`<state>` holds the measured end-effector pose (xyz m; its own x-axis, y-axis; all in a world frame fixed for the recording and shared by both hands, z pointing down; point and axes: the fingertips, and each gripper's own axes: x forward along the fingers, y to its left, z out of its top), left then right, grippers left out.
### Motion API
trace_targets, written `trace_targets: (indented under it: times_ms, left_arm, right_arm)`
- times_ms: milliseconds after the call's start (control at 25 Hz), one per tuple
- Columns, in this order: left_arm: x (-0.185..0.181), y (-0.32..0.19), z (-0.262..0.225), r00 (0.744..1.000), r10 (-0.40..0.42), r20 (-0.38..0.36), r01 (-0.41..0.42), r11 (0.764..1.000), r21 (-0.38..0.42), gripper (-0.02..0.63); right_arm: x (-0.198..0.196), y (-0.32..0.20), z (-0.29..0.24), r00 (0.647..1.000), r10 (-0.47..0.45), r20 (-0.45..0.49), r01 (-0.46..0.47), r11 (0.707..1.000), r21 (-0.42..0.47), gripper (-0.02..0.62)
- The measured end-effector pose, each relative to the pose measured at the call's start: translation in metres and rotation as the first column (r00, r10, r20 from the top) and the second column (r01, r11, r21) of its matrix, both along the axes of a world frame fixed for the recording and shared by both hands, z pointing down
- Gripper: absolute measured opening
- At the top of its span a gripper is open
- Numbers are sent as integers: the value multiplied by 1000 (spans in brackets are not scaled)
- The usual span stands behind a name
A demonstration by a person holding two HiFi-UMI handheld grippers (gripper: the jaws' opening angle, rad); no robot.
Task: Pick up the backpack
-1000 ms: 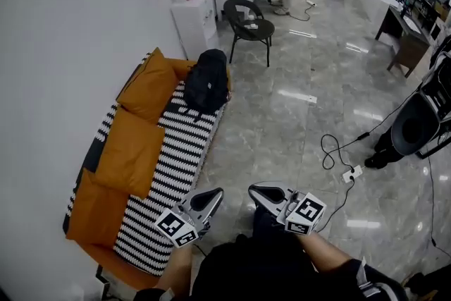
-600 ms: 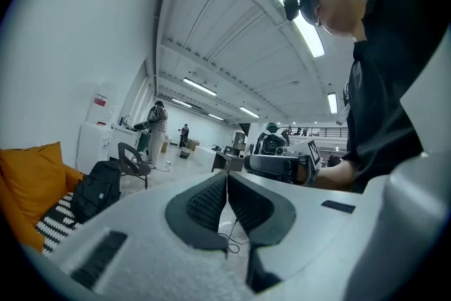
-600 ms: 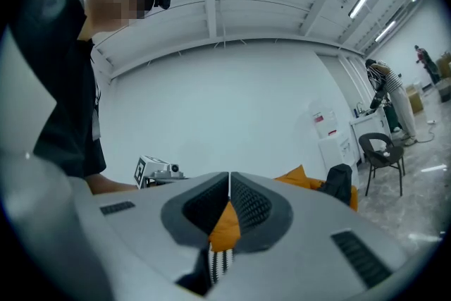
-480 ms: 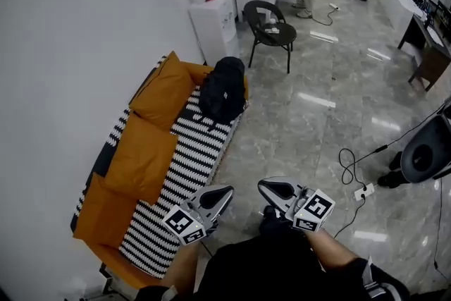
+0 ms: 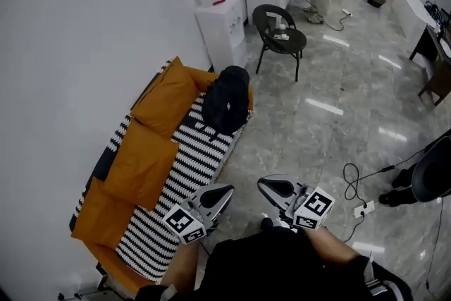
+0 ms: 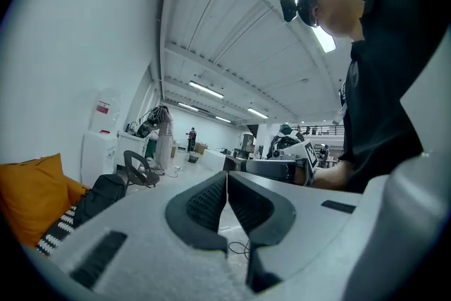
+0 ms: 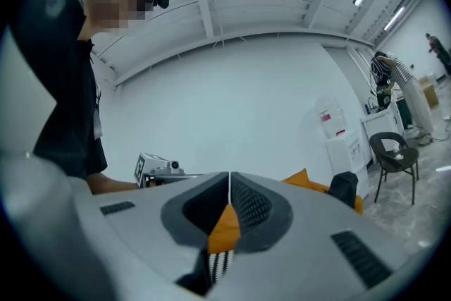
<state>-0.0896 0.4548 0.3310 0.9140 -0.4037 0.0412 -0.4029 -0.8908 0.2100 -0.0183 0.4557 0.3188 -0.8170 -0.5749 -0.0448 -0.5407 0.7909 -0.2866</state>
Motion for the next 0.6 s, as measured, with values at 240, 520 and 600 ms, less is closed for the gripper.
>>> trace_targets:
  times_ms: [240,520,600]
  left_arm:
    - [18,-35,0,999,-37,-13,37,999,4,25]
    - [17,-59,11,996,-91,-10,90,996,-20,25]
    - [15,-69,15,995,-101,-10,101,994,-30,25]
  right_arm:
    - [17,-36,5,999,-39,0,39,999,4,29]
    - [17,-66,14,996,-82,18,82,996,-16,29]
    - [15,-75,19,996,-93,14,93,995,-27,29]
